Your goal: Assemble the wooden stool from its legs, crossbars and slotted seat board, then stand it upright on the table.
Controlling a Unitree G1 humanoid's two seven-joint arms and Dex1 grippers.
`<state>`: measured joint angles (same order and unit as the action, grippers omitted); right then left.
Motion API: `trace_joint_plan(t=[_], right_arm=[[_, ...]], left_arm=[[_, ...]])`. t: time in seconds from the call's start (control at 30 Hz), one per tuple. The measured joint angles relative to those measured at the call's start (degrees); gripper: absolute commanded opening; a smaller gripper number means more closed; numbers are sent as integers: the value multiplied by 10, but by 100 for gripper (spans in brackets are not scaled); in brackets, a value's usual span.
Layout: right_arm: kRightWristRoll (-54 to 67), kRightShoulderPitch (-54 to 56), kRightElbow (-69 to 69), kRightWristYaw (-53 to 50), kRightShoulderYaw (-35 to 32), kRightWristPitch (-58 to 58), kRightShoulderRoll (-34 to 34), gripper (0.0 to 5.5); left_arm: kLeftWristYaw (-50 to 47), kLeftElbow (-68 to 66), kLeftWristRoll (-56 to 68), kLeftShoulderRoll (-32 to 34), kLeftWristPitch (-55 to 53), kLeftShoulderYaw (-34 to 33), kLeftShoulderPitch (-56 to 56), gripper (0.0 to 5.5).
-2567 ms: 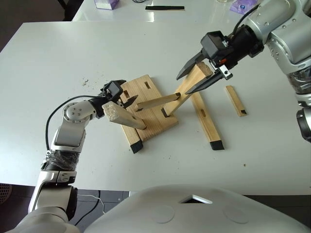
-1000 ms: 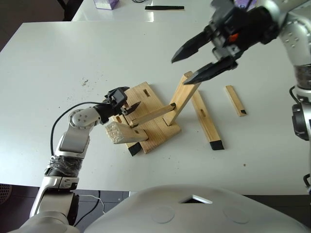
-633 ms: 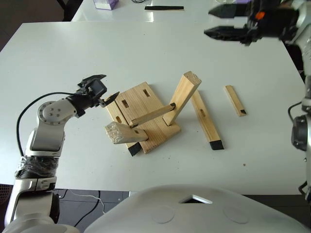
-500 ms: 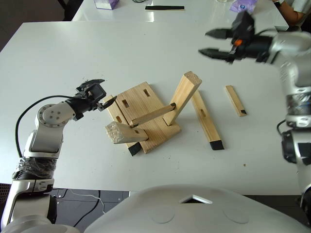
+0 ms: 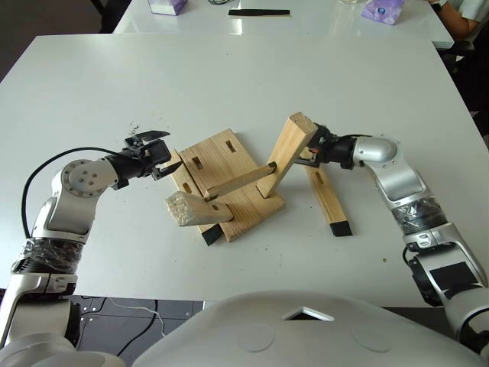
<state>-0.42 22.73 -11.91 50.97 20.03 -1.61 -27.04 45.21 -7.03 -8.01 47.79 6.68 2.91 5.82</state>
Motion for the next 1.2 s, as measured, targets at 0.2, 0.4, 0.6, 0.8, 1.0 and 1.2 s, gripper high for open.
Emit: trace_joint_plan(t=[0.2, 0.4, 0.6, 0.8, 1.0, 1.2], right_arm=[[-22, -16, 0, 6, 8, 19, -5, 292], [-35, -40, 19, 14, 24, 30, -8, 292], [-44, -56, 39, 13, 22, 27, -22, 292], [-28, -74, 99, 20, -3, -1, -38, 292], [99, -108, 225, 99, -126, -72, -143, 292], [210, -140, 324, 166, -182, -144, -208, 366]], left_arm=[[-24, -41, -9, -30, 32, 32, 26, 377], [-31, -76, -20, -81, 45, 81, 59, 377], [-41, -99, -29, -121, 37, 99, 92, 377], [-48, -110, -22, -136, 43, 99, 98, 377], [-9, 13, 85, -110, -2, 18, 78, 377], [34, 118, 185, -86, -111, -29, 89, 377]])
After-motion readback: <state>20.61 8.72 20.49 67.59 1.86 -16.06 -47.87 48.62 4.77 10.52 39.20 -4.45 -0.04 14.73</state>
